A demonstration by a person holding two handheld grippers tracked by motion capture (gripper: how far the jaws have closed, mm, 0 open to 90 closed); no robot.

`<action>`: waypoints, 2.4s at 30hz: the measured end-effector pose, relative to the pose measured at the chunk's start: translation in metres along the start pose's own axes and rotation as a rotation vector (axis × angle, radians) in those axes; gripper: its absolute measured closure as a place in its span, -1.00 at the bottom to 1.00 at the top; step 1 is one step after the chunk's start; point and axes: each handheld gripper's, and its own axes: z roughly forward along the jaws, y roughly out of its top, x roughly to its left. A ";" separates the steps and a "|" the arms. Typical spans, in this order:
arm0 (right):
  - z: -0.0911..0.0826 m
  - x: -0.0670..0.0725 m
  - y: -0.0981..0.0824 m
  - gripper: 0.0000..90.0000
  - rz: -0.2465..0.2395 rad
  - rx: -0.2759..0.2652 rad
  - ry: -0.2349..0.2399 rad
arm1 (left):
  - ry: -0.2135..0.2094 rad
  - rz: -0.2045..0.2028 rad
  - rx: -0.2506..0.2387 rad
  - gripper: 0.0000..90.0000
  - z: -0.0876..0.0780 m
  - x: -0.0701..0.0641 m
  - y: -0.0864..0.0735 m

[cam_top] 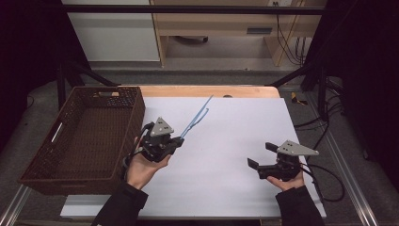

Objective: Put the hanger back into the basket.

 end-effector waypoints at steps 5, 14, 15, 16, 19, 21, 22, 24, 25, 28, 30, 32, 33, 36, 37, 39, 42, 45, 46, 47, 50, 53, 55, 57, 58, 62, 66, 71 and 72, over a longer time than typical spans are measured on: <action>-0.003 -0.002 0.000 -0.89 -0.004 -0.005 -0.010 | -0.017 -0.013 -0.022 0.94 -0.018 0.008 0.001; -0.003 -0.004 -0.001 -0.89 -0.001 0.007 -0.030 | 0.016 -0.026 -0.054 0.94 -0.048 0.029 0.002; -0.003 -0.004 -0.001 -0.89 -0.001 0.007 -0.031 | 0.015 -0.028 -0.059 0.94 -0.051 0.032 0.002; -0.004 -0.004 -0.001 -0.89 0.000 0.006 -0.031 | 0.014 -0.033 -0.065 0.94 -0.054 0.034 0.002; -0.004 -0.004 -0.001 -0.89 0.003 0.007 -0.032 | 0.007 -0.042 -0.076 0.94 -0.063 0.043 0.003; -0.003 -0.005 -0.001 -0.89 0.001 0.010 -0.034 | 0.009 -0.041 -0.075 0.94 -0.068 0.047 0.004; -0.003 -0.005 -0.002 -0.89 0.000 0.009 -0.034 | 0.013 -0.040 -0.076 0.94 -0.070 0.050 0.004; -0.003 -0.005 -0.001 -0.89 0.000 0.010 -0.034 | 0.012 -0.042 -0.078 0.94 -0.075 0.054 0.005; -0.003 -0.005 -0.001 -0.89 0.002 0.009 -0.034 | 0.013 -0.044 -0.078 0.94 -0.076 0.056 0.005; -0.004 -0.005 -0.001 -0.89 0.004 0.008 -0.033 | 0.010 -0.049 -0.081 0.94 -0.084 0.066 0.008; -0.004 -0.005 -0.001 -0.89 0.002 0.007 -0.033 | 0.018 -0.042 -0.077 0.94 -0.089 0.071 0.010; -0.004 -0.006 -0.001 -0.89 0.005 0.008 -0.036 | 0.020 -0.036 -0.070 0.94 -0.095 0.075 0.014; -0.004 -0.006 -0.001 -0.89 0.007 0.007 -0.037 | 0.019 -0.033 -0.069 0.94 -0.097 0.076 0.015; -0.005 -0.006 -0.001 -0.90 0.008 0.006 -0.038 | 0.029 -0.025 -0.064 0.94 -0.105 0.081 0.018; -0.005 -0.006 -0.001 -0.90 0.008 0.005 -0.037 | 0.032 -0.025 -0.065 0.94 -0.107 0.082 0.019; -0.005 -0.006 -0.001 -0.90 0.009 0.005 -0.038 | 0.037 -0.021 -0.066 0.94 -0.113 0.086 0.019; -0.005 -0.007 -0.001 -0.90 0.008 0.005 -0.038 | 0.035 -0.025 -0.068 0.94 -0.120 0.093 0.016; -0.005 -0.007 -0.001 -0.90 0.007 0.005 -0.038 | 0.030 -0.037 -0.072 0.94 -0.123 0.098 0.012; -0.005 -0.007 -0.001 -0.90 0.007 0.005 -0.039 | 0.031 -0.035 -0.070 0.94 -0.124 0.100 0.011; -0.005 -0.007 -0.001 -0.90 0.008 0.006 -0.039 | 0.035 -0.026 -0.063 0.94 -0.125 0.102 0.010; -0.005 -0.007 -0.001 -0.89 0.007 0.005 -0.038 | 0.042 -0.019 -0.052 0.94 -0.128 0.108 0.007; -0.005 -0.007 -0.001 -0.89 0.011 0.003 -0.038 | 0.050 -0.013 -0.050 0.94 -0.133 0.114 0.005; -0.005 -0.007 -0.001 -0.89 0.010 0.004 -0.039 | 0.056 -0.012 -0.048 0.94 -0.137 0.118 0.003; -0.005 -0.007 -0.001 -0.89 0.008 0.005 -0.038 | 0.060 -0.017 -0.052 0.94 -0.141 0.122 0.001; -0.005 -0.007 -0.001 -0.89 0.008 0.006 -0.039 | 0.061 -0.016 -0.051 0.94 -0.143 0.124 0.000; -0.004 -0.007 -0.002 -0.89 0.008 0.008 -0.038 | 0.063 -0.026 -0.066 0.94 -0.152 0.134 -0.005; -0.004 -0.007 -0.002 -0.89 0.007 0.008 -0.039 | 0.076 -0.030 -0.062 0.94 -0.159 0.144 -0.009; -0.004 -0.007 -0.002 -0.89 0.006 0.010 -0.038 | 0.094 -0.038 -0.052 0.94 -0.166 0.154 -0.015; -0.004 -0.007 -0.002 -0.89 0.005 0.009 -0.038 | 0.098 -0.037 -0.050 0.94 -0.167 0.156 -0.017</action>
